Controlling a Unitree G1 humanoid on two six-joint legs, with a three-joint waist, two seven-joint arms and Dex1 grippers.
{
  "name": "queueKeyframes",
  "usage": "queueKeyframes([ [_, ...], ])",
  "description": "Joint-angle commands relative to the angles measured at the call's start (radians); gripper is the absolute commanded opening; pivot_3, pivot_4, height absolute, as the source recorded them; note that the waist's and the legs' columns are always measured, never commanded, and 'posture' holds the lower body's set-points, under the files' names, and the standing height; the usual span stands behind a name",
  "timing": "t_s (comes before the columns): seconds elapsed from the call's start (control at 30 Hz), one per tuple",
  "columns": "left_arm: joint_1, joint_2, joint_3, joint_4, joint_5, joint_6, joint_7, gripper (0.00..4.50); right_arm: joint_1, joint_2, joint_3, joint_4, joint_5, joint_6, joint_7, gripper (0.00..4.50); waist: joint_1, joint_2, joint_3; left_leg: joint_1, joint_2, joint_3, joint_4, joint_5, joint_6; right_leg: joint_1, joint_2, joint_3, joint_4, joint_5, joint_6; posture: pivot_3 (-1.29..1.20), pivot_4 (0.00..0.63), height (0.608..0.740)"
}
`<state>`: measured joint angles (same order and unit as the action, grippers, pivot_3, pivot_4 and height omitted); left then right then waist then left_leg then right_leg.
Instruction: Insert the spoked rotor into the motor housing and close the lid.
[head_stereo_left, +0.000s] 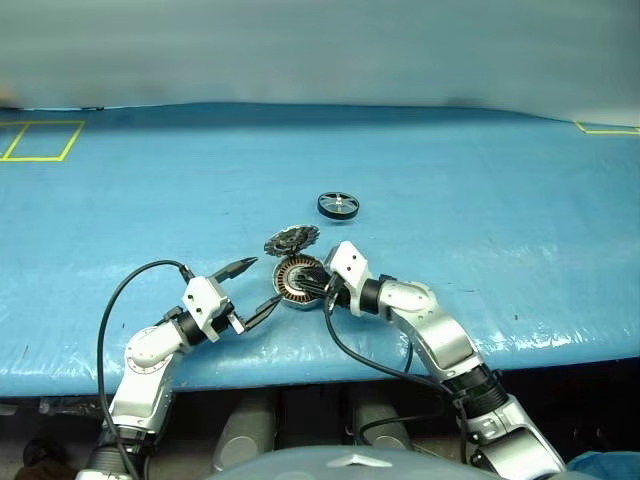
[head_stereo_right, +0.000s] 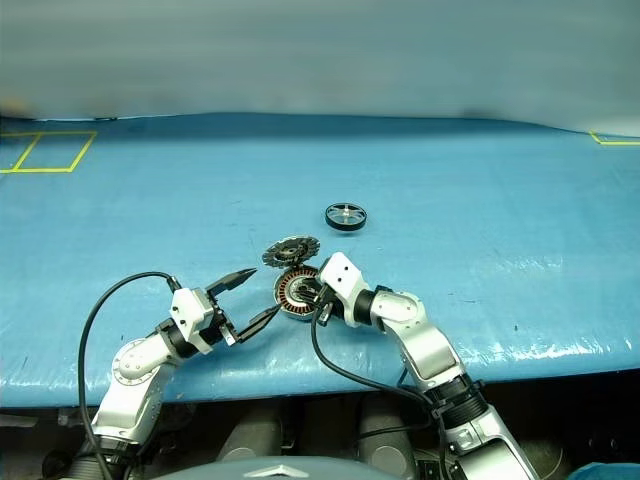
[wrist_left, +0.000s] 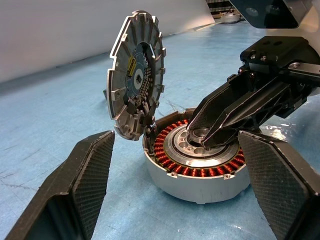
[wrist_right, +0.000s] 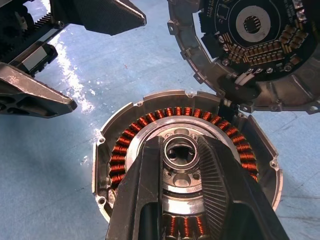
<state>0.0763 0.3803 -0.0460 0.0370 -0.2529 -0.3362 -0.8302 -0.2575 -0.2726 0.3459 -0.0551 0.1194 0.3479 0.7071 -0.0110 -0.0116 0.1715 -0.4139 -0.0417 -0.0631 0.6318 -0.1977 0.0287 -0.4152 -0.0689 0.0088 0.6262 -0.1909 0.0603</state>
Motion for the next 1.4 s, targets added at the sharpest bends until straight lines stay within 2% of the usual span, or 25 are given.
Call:
queueKeyframes([
  [0.03, -0.001, 0.005, 0.009, -0.004, -0.002, -0.023, 0.003, 4.25, -0.015, 0.006, -0.010, -0.008, -0.008, -0.022, -0.013, 0.67, 0.000, 0.000, 0.000, 0.000, 0.000, 0.000, 0.000, 0.000, 0.000, 0.000, 0.000, 0.000, 0.000, 0.000, 0.000, 0.00, 0.150, 0.740],
  [0.33, 0.008, 0.005, 0.014, -0.005, 0.000, -0.024, 0.009, 4.25, -0.024, -0.001, -0.005, -0.003, -0.003, -0.018, 0.010, 0.67, 0.000, 0.000, 0.000, 0.000, 0.000, 0.000, 0.000, 0.000, 0.000, 0.000, 0.000, 0.000, 0.000, 0.000, 0.000, 0.00, 0.150, 0.740],
  [0.6, 0.011, 0.006, 0.018, -0.003, 0.003, -0.027, 0.012, 4.25, -0.019, 0.002, -0.005, -0.020, -0.006, -0.018, 0.016, 3.28, 0.000, 0.000, 0.000, 0.000, 0.000, 0.000, 0.000, 0.000, 0.000, 0.000, 0.000, 0.000, 0.000, 0.000, 0.000, 0.00, 0.150, 0.740],
  [0.9, 0.009, 0.005, 0.012, 0.002, 0.007, -0.026, 0.011, 4.25, -0.018, 0.005, -0.025, -0.059, 0.013, -0.007, 0.012, 3.28, 0.000, 0.000, 0.000, 0.000, 0.000, 0.000, 0.000, 0.000, 0.000, 0.000, 0.000, 0.000, 0.000, 0.000, 0.000, 0.00, 0.150, 0.740],
  [1.03, 0.009, 0.003, 0.010, 0.005, 0.009, -0.027, 0.012, 4.25, -0.018, 0.011, -0.033, -0.069, 0.028, -0.003, 0.013, 2.38, 0.000, 0.000, 0.000, 0.000, 0.000, 0.000, 0.000, 0.000, 0.000, 0.000, 0.000, 0.000, 0.000, 0.000, 0.000, 0.00, 0.150, 0.740],
  [1.27, 0.011, 0.000, 0.008, 0.006, 0.010, -0.027, 0.014, 4.25, -0.034, 0.021, -0.034, -0.026, 0.014, -0.002, -0.012, 0.06, 0.000, 0.000, 0.000, 0.000, 0.000, 0.000, 0.000, 0.000, 0.000, 0.000, 0.000, 0.000, 0.000, 0.000, 0.000, 0.00, 0.150, 0.740],
  [1.4, 0.015, 0.002, 0.010, 0.002, 0.012, -0.028, 0.019, 4.25, -0.043, 0.025, -0.029, 0.000, 0.006, -0.008, -0.026, 0.02, 0.000, 0.000, 0.000, 0.000, 0.000, 0.000, 0.000, 0.000, 0.000, 0.000, 0.000, 0.000, 0.000, 0.000, 0.000, 0.00, 0.150, 0.740],
])
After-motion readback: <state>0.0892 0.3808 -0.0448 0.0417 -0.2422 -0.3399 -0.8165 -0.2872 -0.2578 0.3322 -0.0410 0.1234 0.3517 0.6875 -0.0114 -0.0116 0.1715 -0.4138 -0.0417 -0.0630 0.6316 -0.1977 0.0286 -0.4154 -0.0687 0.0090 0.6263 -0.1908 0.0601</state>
